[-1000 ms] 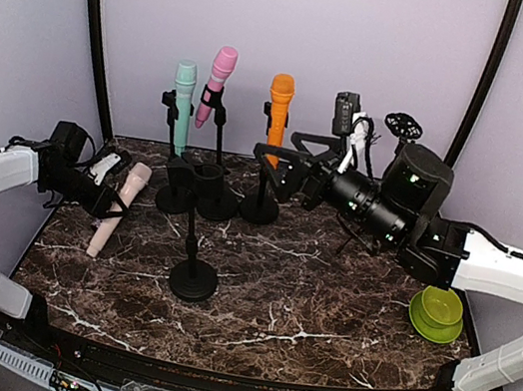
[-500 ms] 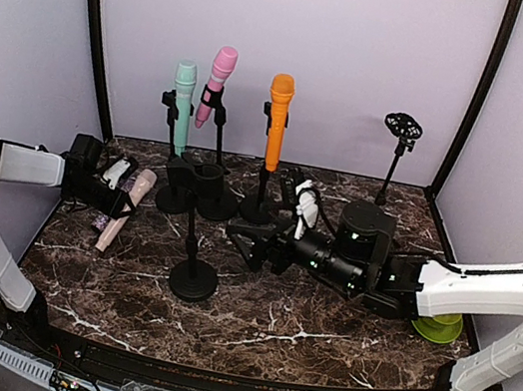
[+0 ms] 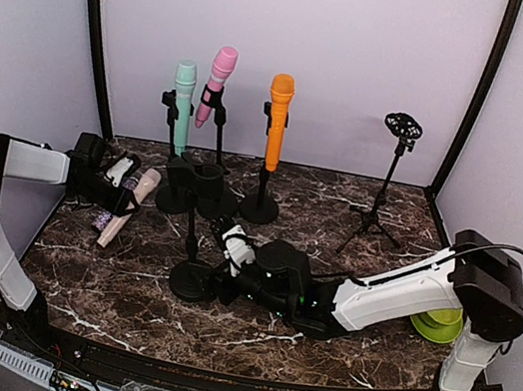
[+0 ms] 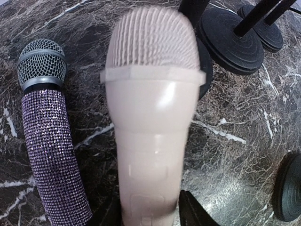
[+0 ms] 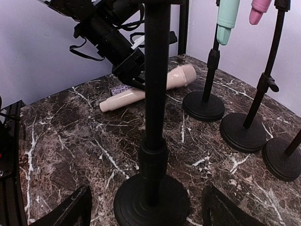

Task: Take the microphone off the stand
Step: Place the microphone at the corner of the board.

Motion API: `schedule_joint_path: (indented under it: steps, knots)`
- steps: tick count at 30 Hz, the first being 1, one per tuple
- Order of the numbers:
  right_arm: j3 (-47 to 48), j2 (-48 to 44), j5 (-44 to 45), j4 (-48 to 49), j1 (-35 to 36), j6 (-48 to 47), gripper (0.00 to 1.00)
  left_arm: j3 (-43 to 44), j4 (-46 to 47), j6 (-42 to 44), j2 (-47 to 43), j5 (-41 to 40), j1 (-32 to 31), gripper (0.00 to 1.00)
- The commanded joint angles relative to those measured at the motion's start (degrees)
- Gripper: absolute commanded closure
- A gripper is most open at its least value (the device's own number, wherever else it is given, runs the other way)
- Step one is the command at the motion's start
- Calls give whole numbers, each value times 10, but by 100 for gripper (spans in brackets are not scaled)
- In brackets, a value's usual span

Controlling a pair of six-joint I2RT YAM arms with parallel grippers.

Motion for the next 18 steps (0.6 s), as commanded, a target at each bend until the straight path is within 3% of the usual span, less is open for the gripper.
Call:
schedule_joint_path:
  steps: [1, 10, 18]
  knots:
    - [46, 41, 73, 65, 10, -32, 21, 14, -3, 1, -16, 14, -3, 52]
    - [99, 108, 104, 82, 10, -51, 36, 20, -20, 12, -26, 29, -3, 50]
    - [147, 138, 109, 61, 9, -43, 72, 37, -80, 19, -81, 85, -3, 50]
